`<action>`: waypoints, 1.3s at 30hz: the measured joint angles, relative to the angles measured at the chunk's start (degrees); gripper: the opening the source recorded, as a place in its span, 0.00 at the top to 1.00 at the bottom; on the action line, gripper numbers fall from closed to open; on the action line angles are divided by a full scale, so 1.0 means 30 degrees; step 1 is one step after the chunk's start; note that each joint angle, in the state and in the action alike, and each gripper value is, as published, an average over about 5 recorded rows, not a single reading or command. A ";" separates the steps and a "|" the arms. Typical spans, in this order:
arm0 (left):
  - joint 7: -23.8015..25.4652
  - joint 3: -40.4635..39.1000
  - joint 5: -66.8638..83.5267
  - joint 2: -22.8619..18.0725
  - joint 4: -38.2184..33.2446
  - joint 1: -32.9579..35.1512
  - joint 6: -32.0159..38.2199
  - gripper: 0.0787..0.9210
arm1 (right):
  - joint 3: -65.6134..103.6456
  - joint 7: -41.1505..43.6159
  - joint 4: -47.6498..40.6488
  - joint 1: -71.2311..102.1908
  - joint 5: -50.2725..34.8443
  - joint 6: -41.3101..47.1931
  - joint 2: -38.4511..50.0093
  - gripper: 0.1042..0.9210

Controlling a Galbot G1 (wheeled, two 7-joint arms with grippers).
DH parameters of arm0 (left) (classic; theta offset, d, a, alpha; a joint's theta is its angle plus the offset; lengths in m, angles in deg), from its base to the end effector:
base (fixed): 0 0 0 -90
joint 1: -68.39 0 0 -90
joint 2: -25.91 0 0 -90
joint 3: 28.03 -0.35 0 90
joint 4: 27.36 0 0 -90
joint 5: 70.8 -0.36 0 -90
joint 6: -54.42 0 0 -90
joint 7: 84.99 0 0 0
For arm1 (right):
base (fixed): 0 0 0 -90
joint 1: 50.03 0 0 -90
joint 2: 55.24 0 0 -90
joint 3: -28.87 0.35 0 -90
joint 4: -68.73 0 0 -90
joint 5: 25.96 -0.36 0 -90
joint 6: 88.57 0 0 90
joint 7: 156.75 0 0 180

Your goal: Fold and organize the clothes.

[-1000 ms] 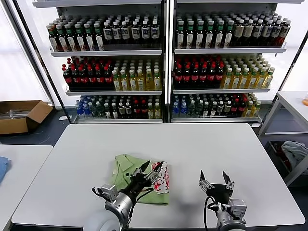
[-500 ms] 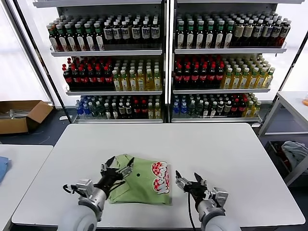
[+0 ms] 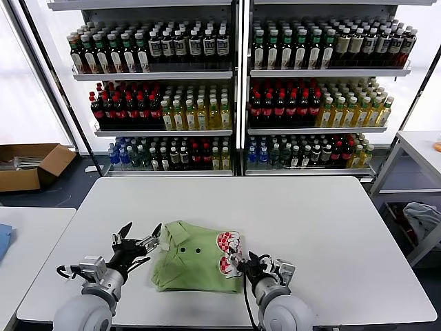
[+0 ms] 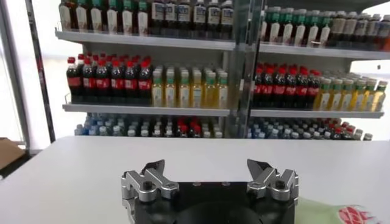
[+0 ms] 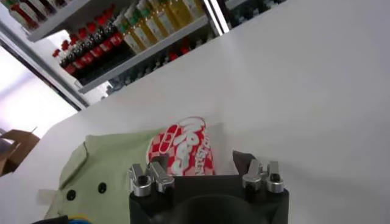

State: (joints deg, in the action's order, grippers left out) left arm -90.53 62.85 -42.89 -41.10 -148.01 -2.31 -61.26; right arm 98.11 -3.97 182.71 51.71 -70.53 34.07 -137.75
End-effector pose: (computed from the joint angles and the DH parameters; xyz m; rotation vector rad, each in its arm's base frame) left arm 0.2422 0.0694 -0.2452 -0.1764 -2.8408 0.0757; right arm 0.2570 0.0890 -0.2752 0.2429 -2.4414 -0.5983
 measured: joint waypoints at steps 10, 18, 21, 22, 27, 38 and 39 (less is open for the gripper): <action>-0.0245 0.0472 0.0393 0.0209 0.0119 0.0031 -0.0207 0.12 | -0.0707 -0.0529 -0.0492 -0.0400 0.0527 0.0061 -0.0154 0.50; -0.0418 0.0531 0.0638 -0.0043 0.0159 -0.0038 -0.0294 0.12 | -0.0993 -0.0428 -0.0568 -0.0509 0.1431 0.0136 0.0127 0.79; -0.0485 0.0636 0.0701 -0.0174 0.0082 0.0021 -0.0319 0.12 | -0.0998 -0.0302 -0.0483 -0.0478 0.1822 0.0153 0.0318 0.89; -0.0511 0.0689 0.0734 -0.0213 0.0042 0.0052 -0.0331 0.12 | -0.0966 -0.0251 -0.0413 -0.0469 0.1964 0.0161 0.0419 0.92; -0.0565 0.0925 0.0931 -0.0367 -0.0243 0.0253 -0.0373 0.12 | -0.0527 0.0073 0.0192 -0.0349 0.2542 0.0190 0.1292 0.99; -0.0624 0.0668 0.0871 -0.0753 -0.0764 0.0346 -0.0549 0.12 | 0.2229 0.1437 0.0451 0.0044 0.3524 0.0226 0.4562 0.99; -0.0611 0.0606 0.0829 -0.0811 -0.0775 0.0358 -0.0558 0.12 | 0.2505 0.1598 0.0311 0.0040 0.3704 0.0216 0.4778 0.98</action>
State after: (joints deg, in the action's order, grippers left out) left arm -92.36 64.66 -40.41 -43.54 -150.33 -1.24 -62.94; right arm 105.62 0.83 183.64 51.83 -59.42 34.72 -123.42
